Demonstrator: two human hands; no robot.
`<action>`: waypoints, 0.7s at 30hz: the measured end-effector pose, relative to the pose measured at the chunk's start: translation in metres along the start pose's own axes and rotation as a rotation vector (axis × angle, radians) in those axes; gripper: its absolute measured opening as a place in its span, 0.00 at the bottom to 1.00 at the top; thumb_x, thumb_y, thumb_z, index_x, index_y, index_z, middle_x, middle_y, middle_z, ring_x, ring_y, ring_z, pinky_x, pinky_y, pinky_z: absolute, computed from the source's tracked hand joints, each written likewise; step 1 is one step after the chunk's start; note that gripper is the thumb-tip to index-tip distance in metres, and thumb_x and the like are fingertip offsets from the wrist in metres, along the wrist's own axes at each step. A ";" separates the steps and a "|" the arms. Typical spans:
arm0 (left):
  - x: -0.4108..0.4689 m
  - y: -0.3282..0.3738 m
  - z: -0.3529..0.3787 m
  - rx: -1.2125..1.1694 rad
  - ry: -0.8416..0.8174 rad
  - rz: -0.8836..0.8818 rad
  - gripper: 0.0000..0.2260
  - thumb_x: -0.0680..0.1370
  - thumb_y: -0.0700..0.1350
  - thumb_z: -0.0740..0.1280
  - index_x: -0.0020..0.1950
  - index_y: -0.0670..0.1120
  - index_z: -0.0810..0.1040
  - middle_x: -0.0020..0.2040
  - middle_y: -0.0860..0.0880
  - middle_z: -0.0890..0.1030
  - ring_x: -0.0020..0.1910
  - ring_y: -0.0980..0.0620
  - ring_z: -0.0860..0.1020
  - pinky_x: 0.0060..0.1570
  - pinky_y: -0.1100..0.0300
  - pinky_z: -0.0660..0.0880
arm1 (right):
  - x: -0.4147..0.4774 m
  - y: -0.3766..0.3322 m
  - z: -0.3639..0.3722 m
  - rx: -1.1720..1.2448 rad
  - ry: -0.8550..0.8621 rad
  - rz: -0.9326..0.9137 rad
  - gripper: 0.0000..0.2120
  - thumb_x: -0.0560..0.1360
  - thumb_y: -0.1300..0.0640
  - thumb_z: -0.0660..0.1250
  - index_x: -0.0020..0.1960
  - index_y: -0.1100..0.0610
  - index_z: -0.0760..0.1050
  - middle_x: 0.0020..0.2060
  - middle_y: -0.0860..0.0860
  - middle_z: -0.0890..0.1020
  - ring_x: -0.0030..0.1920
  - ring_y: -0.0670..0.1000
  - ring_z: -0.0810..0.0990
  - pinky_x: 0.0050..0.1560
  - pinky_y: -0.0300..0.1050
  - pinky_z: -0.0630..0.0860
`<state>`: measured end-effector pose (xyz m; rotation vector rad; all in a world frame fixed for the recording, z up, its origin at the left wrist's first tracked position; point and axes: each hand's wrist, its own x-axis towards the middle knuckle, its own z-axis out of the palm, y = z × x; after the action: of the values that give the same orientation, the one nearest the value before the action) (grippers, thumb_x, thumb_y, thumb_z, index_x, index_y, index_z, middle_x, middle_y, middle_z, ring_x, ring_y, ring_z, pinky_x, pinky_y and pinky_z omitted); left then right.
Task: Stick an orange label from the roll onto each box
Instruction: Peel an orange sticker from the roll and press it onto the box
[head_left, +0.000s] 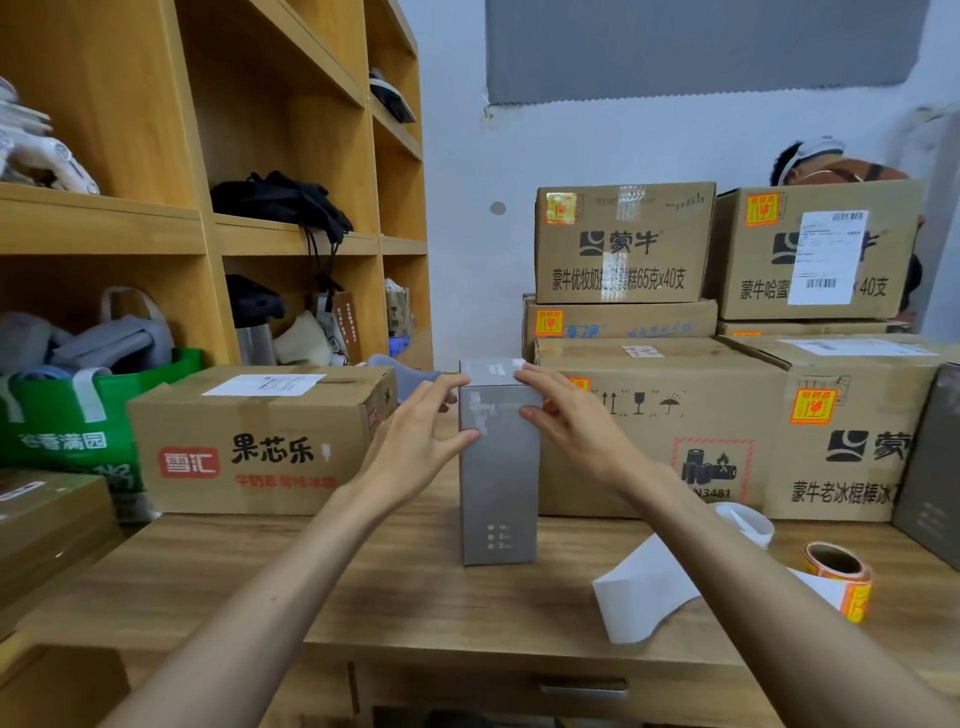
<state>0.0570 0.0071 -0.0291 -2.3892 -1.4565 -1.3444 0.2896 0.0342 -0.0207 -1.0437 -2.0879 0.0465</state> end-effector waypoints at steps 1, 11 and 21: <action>0.002 0.001 -0.001 0.033 -0.010 0.002 0.26 0.76 0.53 0.73 0.72 0.59 0.68 0.62 0.55 0.76 0.60 0.56 0.75 0.58 0.48 0.77 | 0.001 -0.001 -0.001 -0.004 -0.009 0.006 0.23 0.81 0.50 0.65 0.74 0.48 0.68 0.75 0.45 0.67 0.52 0.49 0.79 0.61 0.54 0.75; 0.013 0.062 0.032 0.222 0.045 0.445 0.23 0.76 0.50 0.74 0.69 0.46 0.76 0.61 0.47 0.78 0.61 0.49 0.76 0.60 0.53 0.75 | -0.067 0.031 -0.083 -0.245 0.027 0.006 0.12 0.76 0.53 0.71 0.59 0.53 0.77 0.57 0.48 0.79 0.53 0.47 0.75 0.55 0.44 0.73; -0.010 0.153 0.175 -0.090 -0.473 0.410 0.18 0.80 0.53 0.68 0.68 0.51 0.75 0.64 0.53 0.77 0.62 0.53 0.72 0.62 0.54 0.70 | -0.184 0.098 -0.152 -0.391 -0.171 0.421 0.05 0.74 0.51 0.72 0.47 0.51 0.81 0.45 0.46 0.81 0.38 0.46 0.76 0.44 0.49 0.75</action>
<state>0.2816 -0.0093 -0.0881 -2.9868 -0.8881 -0.8028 0.5201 -0.0729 -0.0660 -1.7602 -2.0361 -0.0679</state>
